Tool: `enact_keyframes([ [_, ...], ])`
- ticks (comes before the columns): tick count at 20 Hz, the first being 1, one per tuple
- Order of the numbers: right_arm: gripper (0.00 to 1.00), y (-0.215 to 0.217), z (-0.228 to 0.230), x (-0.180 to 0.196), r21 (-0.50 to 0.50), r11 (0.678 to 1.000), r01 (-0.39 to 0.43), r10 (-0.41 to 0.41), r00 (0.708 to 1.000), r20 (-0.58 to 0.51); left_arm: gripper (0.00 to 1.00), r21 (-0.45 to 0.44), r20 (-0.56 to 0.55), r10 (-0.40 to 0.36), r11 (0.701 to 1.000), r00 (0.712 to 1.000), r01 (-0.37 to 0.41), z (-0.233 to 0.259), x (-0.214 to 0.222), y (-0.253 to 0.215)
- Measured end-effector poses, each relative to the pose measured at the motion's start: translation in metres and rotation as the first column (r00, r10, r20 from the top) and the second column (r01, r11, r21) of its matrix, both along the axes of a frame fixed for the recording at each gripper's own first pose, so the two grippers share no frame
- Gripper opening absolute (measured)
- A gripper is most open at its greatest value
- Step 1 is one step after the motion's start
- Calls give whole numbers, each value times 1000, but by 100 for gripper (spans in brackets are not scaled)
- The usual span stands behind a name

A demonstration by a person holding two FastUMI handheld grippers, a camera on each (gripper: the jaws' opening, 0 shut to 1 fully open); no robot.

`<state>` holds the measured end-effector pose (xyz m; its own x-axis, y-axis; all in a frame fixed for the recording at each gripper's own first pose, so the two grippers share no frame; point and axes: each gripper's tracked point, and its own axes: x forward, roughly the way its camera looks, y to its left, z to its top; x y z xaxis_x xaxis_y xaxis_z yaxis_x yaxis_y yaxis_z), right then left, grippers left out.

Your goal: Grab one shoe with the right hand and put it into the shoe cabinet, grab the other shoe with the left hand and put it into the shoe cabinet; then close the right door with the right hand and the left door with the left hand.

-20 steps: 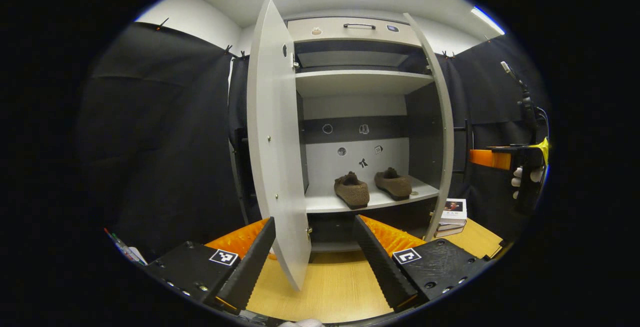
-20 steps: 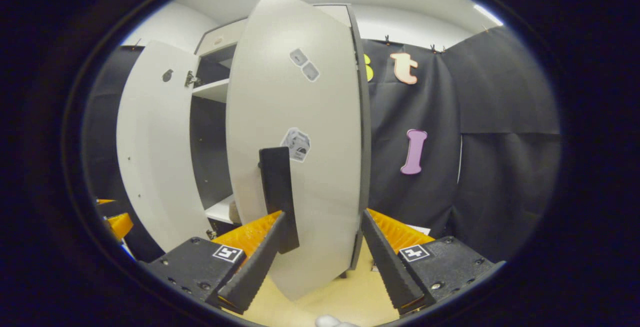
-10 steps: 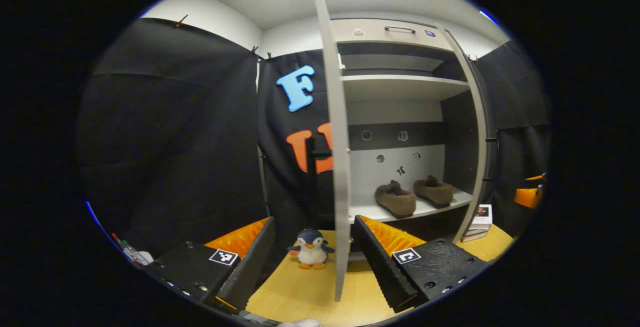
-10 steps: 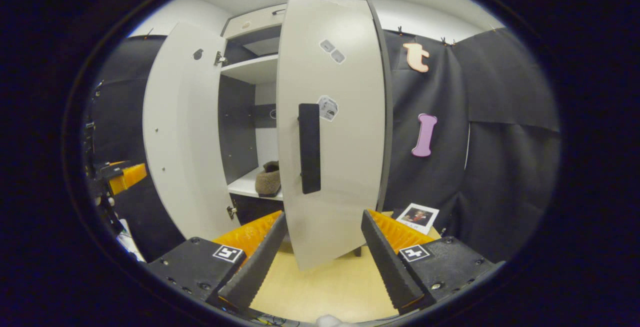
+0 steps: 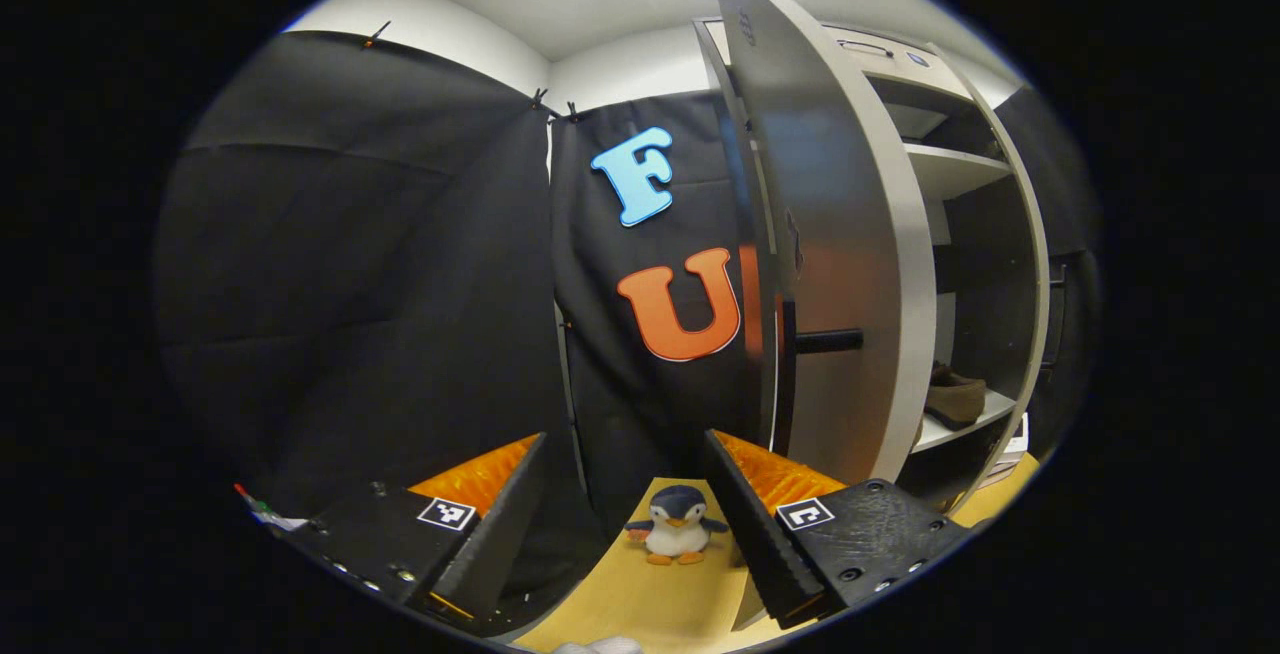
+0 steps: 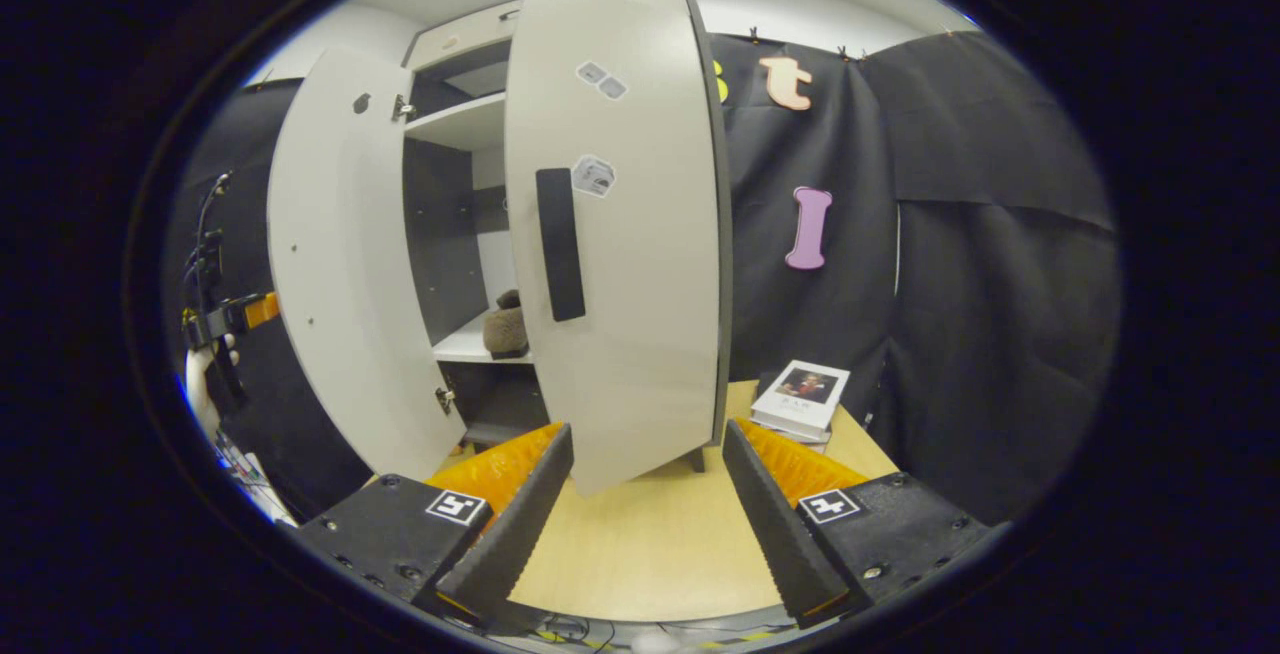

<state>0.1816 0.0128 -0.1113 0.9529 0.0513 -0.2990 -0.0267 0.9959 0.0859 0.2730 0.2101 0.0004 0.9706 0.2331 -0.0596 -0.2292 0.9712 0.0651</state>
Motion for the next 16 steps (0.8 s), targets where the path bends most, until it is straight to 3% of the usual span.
enact_keyframes([
  [2, 99, -1, 0, -2, 2, 1000, 9, -9, 1000, 0, 86, 21, 11, -10, 1000, 1000, 10, 1, 1, -5],
  [7, 98, 3, 6, -6, -21, 1000, -4, 4, 1000, 5, 86, -41, 23, -65, 997, 998, 66, -1, 3, -24],
  [16, 98, 3, 6, -19, -36, 999, -7, 8, 1000, 11, 86, -20, 24, -209, 978, 978, 209, 3, 11, -105],
])
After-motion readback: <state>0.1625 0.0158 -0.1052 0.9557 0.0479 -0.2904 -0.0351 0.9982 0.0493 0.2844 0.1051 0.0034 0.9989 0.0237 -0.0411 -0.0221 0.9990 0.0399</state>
